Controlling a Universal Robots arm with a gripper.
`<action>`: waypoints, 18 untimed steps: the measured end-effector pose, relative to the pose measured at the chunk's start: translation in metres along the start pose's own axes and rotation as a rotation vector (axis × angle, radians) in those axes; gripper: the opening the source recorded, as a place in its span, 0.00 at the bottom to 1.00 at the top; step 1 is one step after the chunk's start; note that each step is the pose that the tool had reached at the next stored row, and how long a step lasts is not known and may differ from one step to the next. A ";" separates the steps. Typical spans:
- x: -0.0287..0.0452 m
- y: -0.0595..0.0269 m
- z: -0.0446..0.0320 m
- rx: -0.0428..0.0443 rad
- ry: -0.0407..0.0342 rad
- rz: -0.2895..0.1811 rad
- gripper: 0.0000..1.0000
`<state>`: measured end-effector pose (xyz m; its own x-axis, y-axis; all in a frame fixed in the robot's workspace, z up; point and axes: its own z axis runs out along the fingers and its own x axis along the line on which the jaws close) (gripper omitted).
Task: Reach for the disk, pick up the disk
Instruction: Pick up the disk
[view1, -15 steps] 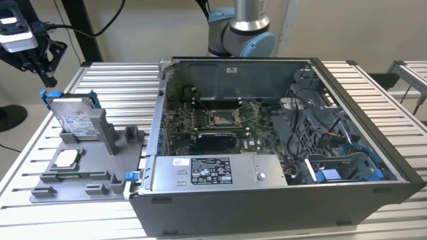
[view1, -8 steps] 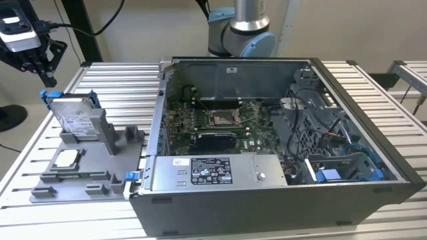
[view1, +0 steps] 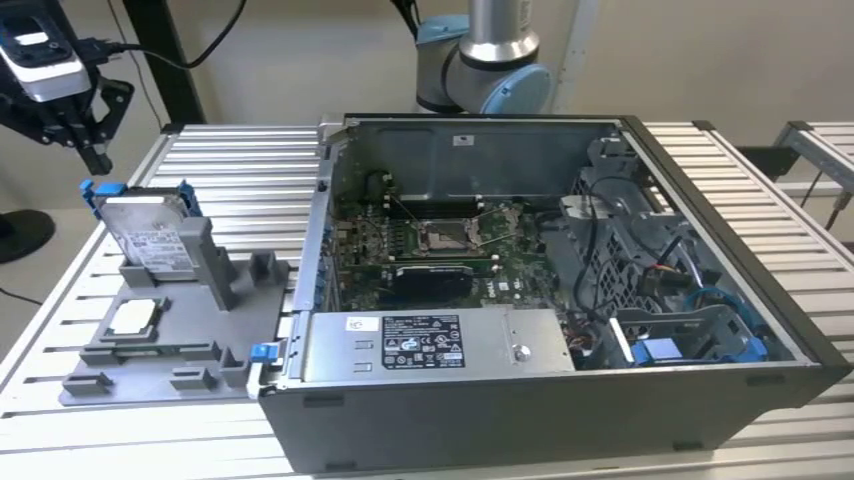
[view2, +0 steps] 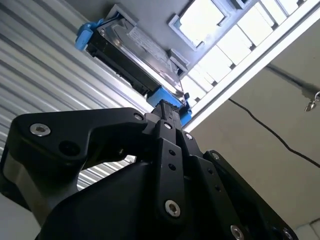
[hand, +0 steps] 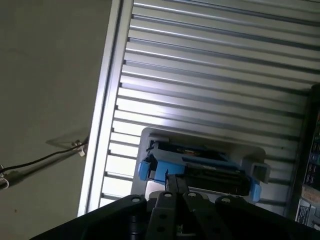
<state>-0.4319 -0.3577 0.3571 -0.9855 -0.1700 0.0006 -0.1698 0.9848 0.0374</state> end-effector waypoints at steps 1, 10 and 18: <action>0.0000 0.0000 0.0000 0.0001 0.0005 -0.011 0.00; 0.0002 0.0000 0.0000 0.0011 0.0044 -0.113 0.00; 0.0002 0.0000 0.0000 0.0016 0.0079 -0.205 0.00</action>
<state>-0.4321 -0.3576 0.3571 -0.9303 -0.3669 0.0010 -0.3666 0.9297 0.0359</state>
